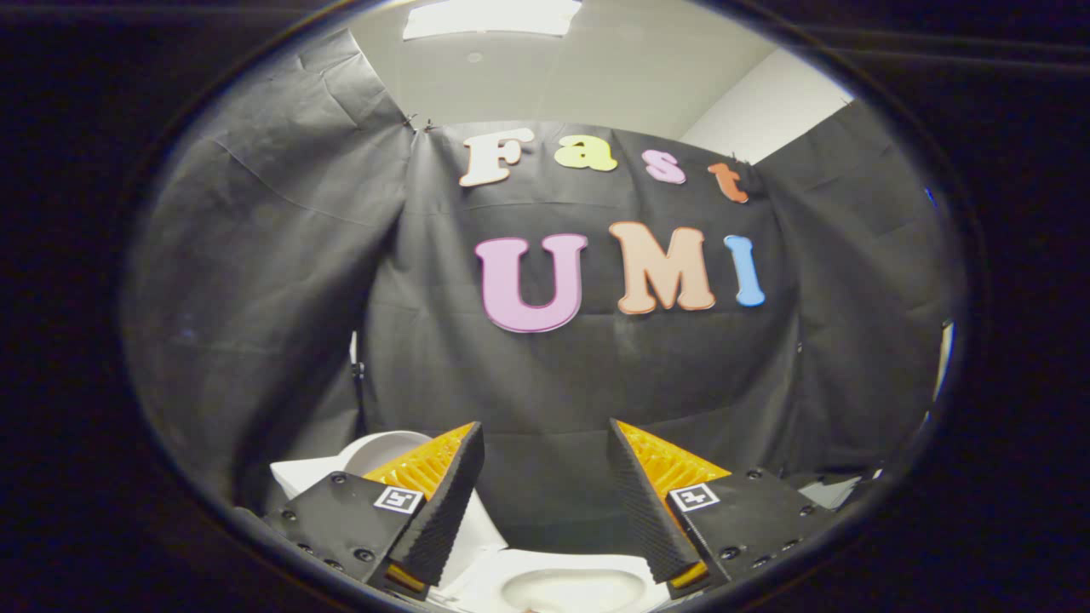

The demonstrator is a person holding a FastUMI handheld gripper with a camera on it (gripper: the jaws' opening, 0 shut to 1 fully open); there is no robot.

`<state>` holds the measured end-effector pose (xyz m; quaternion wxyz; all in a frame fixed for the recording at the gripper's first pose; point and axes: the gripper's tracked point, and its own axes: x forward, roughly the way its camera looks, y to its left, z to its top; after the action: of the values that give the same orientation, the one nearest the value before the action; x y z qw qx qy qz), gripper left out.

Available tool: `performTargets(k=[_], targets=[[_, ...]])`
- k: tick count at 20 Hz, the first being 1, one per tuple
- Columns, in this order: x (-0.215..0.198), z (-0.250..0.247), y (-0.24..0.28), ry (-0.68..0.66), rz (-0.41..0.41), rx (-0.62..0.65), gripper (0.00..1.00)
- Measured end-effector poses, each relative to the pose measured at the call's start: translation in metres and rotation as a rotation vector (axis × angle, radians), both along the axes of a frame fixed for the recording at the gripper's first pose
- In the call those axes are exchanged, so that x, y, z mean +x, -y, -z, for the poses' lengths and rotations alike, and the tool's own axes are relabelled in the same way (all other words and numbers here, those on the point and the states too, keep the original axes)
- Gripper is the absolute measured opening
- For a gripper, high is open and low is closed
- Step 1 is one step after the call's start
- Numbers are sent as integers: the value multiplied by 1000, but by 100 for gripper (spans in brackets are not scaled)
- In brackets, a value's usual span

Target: Open the toilet lid.

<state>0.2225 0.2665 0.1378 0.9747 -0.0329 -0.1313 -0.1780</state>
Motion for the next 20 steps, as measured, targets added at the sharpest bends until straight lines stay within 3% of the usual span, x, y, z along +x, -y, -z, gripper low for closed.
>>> performTargets(k=[3,12,20], targets=[[-16,-11,28,5,46,-43,89],[-57,-21,77,16,74,-138,92],[-89,-26,113,42,110,-118,94]])
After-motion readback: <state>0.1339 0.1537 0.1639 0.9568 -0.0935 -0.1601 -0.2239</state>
